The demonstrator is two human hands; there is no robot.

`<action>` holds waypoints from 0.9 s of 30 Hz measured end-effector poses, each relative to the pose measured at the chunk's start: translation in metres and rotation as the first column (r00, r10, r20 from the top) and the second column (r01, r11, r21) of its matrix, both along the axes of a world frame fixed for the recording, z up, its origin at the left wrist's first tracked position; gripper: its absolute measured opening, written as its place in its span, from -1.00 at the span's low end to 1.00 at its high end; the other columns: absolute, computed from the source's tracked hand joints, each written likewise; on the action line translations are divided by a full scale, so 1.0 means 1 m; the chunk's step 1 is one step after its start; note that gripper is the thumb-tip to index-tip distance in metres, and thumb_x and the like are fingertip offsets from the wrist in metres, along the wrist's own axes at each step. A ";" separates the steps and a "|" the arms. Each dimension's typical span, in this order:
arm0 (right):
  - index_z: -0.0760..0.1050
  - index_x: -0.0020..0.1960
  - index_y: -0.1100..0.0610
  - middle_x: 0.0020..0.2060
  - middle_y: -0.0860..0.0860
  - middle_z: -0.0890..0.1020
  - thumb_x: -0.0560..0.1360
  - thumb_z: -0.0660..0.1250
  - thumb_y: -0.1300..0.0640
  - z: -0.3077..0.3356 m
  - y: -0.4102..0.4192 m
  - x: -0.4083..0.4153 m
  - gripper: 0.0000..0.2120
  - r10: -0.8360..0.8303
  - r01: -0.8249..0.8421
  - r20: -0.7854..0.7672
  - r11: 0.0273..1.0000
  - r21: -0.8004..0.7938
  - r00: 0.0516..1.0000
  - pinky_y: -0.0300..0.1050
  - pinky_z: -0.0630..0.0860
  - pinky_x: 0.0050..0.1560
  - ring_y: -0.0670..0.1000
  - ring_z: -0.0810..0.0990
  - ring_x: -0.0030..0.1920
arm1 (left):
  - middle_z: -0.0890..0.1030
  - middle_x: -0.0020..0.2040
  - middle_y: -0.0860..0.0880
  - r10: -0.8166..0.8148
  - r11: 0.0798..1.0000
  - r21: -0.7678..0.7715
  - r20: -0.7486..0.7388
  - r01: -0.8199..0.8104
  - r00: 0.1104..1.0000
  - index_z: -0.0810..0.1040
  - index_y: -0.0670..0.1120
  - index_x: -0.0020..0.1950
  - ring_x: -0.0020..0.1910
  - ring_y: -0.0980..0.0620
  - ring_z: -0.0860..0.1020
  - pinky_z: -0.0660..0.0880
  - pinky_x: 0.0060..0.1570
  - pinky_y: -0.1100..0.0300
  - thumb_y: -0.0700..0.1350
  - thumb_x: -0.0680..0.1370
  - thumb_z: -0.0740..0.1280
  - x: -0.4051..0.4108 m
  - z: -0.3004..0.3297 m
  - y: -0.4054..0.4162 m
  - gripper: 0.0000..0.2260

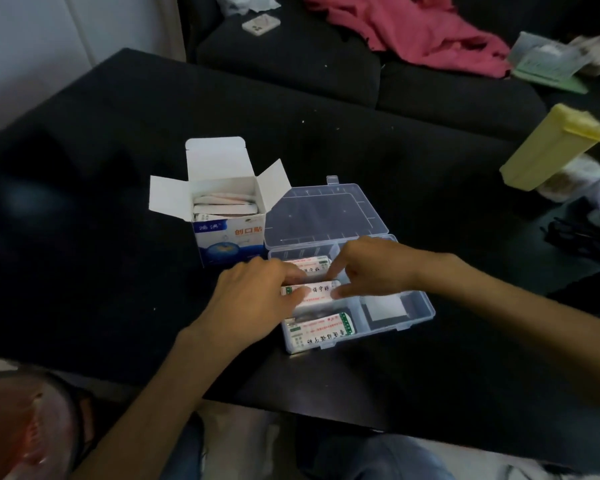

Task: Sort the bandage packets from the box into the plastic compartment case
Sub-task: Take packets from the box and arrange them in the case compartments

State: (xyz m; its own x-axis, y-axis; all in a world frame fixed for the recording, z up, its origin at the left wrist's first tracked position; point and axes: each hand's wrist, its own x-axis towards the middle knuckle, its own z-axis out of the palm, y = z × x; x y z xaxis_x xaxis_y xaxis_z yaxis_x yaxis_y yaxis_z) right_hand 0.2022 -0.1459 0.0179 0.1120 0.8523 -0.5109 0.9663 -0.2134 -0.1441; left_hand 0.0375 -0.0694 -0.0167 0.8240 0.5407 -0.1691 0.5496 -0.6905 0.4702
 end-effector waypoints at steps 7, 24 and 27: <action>0.62 0.06 0.04 -0.38 -0.12 0.53 0.51 0.31 0.02 0.003 -0.013 0.011 -0.82 -0.310 0.348 -0.266 0.931 0.109 0.913 -0.37 0.31 -0.35 -0.19 0.45 -0.47 | 0.64 -0.03 0.25 0.095 0.995 -0.025 0.152 -0.092 0.984 0.63 0.19 0.05 -0.13 0.33 0.52 0.50 -0.07 0.28 0.08 0.51 0.35 -0.014 0.000 0.010 -0.85; 0.63 -0.05 -0.06 -0.38 -0.12 0.52 0.41 0.40 -0.08 -0.037 -0.033 -0.008 -0.84 -0.288 0.358 -0.217 0.807 0.470 0.933 -0.26 0.40 -0.39 -0.11 0.46 -0.39 | 0.64 0.03 0.19 0.087 0.996 0.004 0.284 -0.092 0.955 0.62 0.15 0.08 -0.04 0.28 0.53 0.53 -0.02 0.26 0.05 0.47 0.41 -0.014 -0.011 0.001 -0.81; 0.59 -0.01 -0.03 -0.29 -0.05 0.60 0.45 0.34 -0.06 -0.018 -0.033 -0.008 -0.83 -0.275 0.476 -0.399 0.642 0.602 0.875 -0.24 0.54 -0.29 -0.08 0.56 -0.33 | 0.65 -0.06 0.17 0.212 0.941 0.112 0.539 -0.319 0.815 0.63 0.11 0.07 -0.18 0.28 0.54 0.54 -0.14 0.28 0.06 0.49 0.37 -0.021 0.000 0.004 -0.82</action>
State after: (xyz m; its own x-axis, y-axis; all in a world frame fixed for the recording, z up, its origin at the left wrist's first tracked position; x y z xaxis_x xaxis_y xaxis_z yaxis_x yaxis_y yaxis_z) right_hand 0.1945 -0.1788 0.0000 0.4574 0.8819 0.1146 0.7309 -0.2994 -0.6134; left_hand 0.0160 -0.0654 -0.0170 0.5808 0.7284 0.3634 0.4410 -0.6568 0.6116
